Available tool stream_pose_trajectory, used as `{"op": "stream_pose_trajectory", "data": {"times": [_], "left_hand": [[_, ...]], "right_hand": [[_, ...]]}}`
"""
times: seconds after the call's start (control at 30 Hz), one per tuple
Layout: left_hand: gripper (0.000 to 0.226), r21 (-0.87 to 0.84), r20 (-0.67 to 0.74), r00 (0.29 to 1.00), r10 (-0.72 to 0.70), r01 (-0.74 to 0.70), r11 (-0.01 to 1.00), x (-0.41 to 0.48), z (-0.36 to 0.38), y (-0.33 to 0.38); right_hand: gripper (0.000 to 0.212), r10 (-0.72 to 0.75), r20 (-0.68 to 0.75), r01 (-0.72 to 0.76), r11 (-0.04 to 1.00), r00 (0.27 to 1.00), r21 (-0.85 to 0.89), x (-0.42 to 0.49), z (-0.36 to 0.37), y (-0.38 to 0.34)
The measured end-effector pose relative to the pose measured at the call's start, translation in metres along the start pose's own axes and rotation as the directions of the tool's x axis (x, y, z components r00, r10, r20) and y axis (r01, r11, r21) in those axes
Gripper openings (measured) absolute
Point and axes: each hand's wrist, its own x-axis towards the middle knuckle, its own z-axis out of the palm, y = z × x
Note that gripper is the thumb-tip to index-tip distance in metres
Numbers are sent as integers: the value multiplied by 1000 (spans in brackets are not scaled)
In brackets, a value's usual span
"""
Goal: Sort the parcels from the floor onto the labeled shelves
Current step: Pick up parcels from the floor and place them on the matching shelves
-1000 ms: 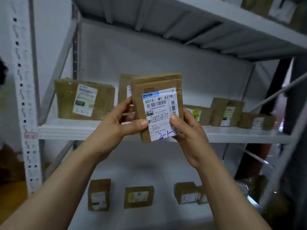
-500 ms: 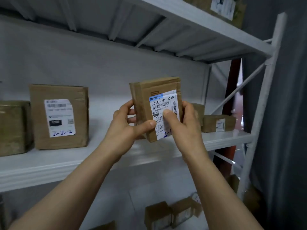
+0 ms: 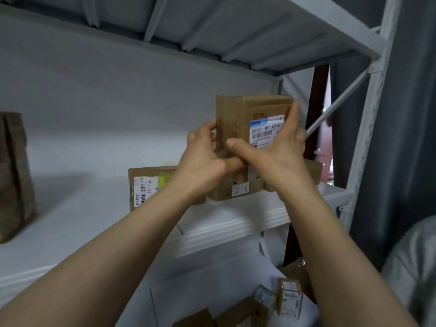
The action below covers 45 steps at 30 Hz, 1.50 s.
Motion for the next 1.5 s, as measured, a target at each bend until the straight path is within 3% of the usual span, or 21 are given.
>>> {"op": "stream_pose_trajectory", "data": {"times": [0.23, 0.33, 0.47, 0.6, 0.83, 1.03, 1.1, 1.27, 1.33, 1.43, 1.5], "left_hand": [[106, 8, 267, 964, -13, 11, 1000, 53, -10, 2], [98, -42, 334, 943, -14, 30, 999, 54, -18, -1], [103, -21, 303, 953, 13, -7, 1000, 48, -25, -1], [121, 139, 145, 971, 191, -211, 968, 46, -31, 30], [110, 252, 15, 849, 528, -515, 820, 78, -36, 117], [112, 435, 140, 738, 660, -645, 628, 130, -19, 174], [108, 443, 162, 726, 668, -658, 608, 151, -10, 189], [101, 317, 224, 718, 659, -693, 647, 202, 25, 206], [99, 415, 278, 687, 672, -717, 561, 223, 42, 203], [94, 615, 374, 624, 686, -721, 320, 256, 68, 195], [93, 715, 429, 629, 649, -675, 182, 278, 83, 189]], "right_hand": [[133, 90, -96, -85, 995, 991, 49, 37, -2, 0], [132, 97, -81, -90, 992, 992, 88, 34, -2, 4], [131, 31, -99, -22, 996, 995, 90, 30, 6, -2], [131, -119, -173, 145, 978, 978, 146, 38, -1, -29], [122, -340, -429, 478, 835, 837, 271, 78, -52, -76], [87, -392, -560, 641, 678, 730, 360, 152, -96, -99], [93, -409, -553, 648, 677, 726, 350, 179, -109, -96], [112, -408, -447, 557, 784, 796, 275, 234, -133, -65], [111, -372, -506, 546, 799, 778, 252, 253, -145, -48], [108, -317, -552, 511, 826, 771, 239, 284, -163, -20], [105, -295, -551, 473, 856, 781, 211, 307, -170, -2]]}}
